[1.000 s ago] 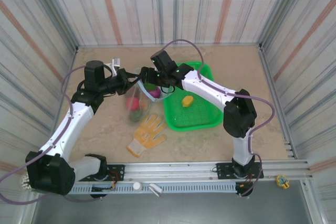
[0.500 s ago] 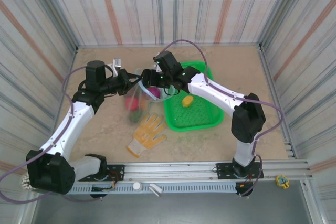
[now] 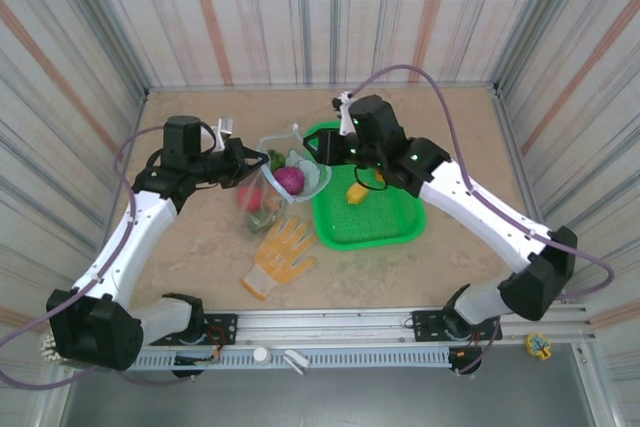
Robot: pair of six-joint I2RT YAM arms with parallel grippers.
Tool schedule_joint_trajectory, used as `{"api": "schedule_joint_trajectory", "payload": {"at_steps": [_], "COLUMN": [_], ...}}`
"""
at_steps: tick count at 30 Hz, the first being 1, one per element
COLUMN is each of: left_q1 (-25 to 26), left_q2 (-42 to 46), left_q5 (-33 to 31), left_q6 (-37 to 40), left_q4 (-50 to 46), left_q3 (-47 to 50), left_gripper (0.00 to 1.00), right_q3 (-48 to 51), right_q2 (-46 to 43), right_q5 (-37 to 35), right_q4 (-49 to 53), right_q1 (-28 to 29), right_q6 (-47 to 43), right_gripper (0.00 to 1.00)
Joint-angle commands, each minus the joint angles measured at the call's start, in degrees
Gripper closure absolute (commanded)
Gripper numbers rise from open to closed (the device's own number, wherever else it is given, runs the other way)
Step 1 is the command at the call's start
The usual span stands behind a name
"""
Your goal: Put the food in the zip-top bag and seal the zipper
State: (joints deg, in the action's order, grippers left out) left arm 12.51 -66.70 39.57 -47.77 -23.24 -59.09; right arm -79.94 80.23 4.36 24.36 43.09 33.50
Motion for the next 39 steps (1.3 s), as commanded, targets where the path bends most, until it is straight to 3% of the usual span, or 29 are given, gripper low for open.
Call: {"api": "schedule_joint_trajectory", "payload": {"at_steps": [1, 5, 11, 16, 21, 25, 32, 39], "left_q1": [0.70, 1.62, 2.43, 2.42, 2.42, 2.41, 2.47, 3.11], "left_q2": [0.88, 0.75, -0.45, -0.50, -0.01, -0.17, -0.20, -0.17], "left_q5": [1.63, 1.73, 1.47, 1.47, 1.45, 1.74, 1.28, 1.91], "left_q6": [1.09, -0.66, -0.23, -0.65, -1.54, -1.90, -1.20, -1.78], "left_q4": [-5.97, -6.59, -7.97, -7.10, -5.41, -4.83, -5.28, -4.83], "left_q3": [-2.23, -2.80, -4.58, -4.28, -3.43, -2.88, -1.23, 1.60], "left_gripper": [1.00, 1.00, 1.00, 1.00, 1.00, 1.00, 1.00, 1.00], "right_q3": [6.13, 12.35, 19.19, 15.06, 12.72, 9.09, 7.88, 9.28], "right_q2": [-4.54, -5.37, -0.50, 8.02, 14.77, 21.53, 25.76, 25.63], "right_q5": [-5.50, -6.38, -5.85, -5.75, -10.06, -8.48, -8.34, -5.37], "right_q4": [5.83, 9.43, 6.22, 7.96, 7.39, 8.72, 5.64, 3.69], "right_q1": [-3.81, -8.53, -9.09, -9.02, -8.29, -9.07, -9.42, -10.72], "right_q6": [-2.49, -1.93, -1.52, 0.58, 6.08, 9.32, 10.09, 9.92], "right_gripper": [0.43, 0.33, 0.30, 0.25, 0.12, 0.09, 0.10, 0.23]}}
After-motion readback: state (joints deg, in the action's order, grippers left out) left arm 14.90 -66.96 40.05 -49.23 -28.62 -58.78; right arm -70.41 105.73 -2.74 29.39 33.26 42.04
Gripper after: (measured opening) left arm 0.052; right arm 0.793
